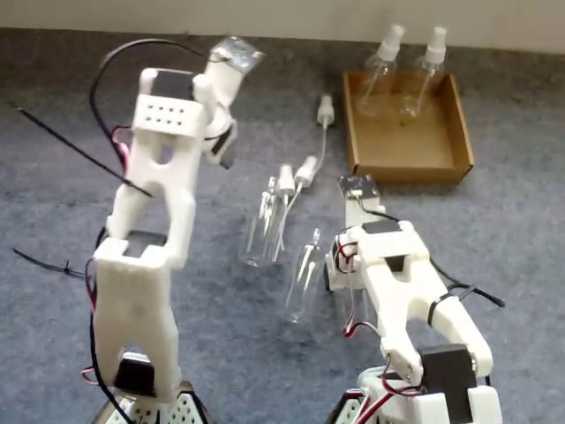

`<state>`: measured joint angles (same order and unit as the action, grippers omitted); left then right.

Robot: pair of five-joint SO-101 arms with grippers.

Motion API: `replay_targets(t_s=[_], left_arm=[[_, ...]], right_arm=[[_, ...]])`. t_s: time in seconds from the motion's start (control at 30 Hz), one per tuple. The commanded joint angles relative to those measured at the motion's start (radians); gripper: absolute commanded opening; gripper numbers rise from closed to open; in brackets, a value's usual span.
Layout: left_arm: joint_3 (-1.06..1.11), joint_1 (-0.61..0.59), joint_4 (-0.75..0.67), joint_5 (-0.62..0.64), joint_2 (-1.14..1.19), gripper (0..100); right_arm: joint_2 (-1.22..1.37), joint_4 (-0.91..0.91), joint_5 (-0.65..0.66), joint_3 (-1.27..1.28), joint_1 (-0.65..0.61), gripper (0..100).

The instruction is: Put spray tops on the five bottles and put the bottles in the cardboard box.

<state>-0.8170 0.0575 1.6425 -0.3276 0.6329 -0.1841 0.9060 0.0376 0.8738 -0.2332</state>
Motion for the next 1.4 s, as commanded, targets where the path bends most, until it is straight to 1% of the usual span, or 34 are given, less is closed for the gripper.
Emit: replay_targets(t_s=[0.0,0.13,0.23,0.3,0.43,0.53,0.6,0.67,0.87,1.13,1.23,1.37], left_arm=[[-0.197,0.091,0.044,0.051,0.079,18],[-0.246,0.157,0.046,0.074,0.151,18],[-0.249,0.202,0.038,0.124,0.199,18],[-0.249,0.206,-0.005,0.201,0.229,19],[-0.251,0.211,-0.097,0.396,0.268,25],[-0.251,0.225,-0.18,0.476,0.268,28],[-0.251,0.225,-0.244,0.493,0.274,28],[-0.245,0.225,-0.273,0.506,0.277,28],[-0.243,0.225,-0.258,0.566,0.286,28],[-0.251,0.225,-0.261,0.632,0.452,28],[-0.268,0.209,-0.255,0.635,0.453,28],[-0.305,0.186,-0.244,0.672,0.449,28]], right_arm=[[0.002,-0.039,0.014,0.008,0.021,0.5],[0.002,-0.108,0.014,0.015,0.056,0.5],[0.008,-0.116,0.035,0.015,0.059,0.5],[0.01,-0.116,0.035,0.016,0.059,0.5],[0.01,-0.116,0.034,0.018,0.059,0.5],[0.01,-0.116,0.034,0.018,0.059,0.5],[0.01,-0.116,0.034,0.018,0.059,0.5],[0.01,-0.116,0.034,0.018,0.061,0.5],[0.01,-0.116,0.037,0.018,0.061,0.5],[0.01,-0.116,0.038,0.018,0.061,0.5],[0.01,-0.116,0.038,0.018,0.061,0.5],[0.01,-0.116,0.038,0.018,0.059,0.5]])
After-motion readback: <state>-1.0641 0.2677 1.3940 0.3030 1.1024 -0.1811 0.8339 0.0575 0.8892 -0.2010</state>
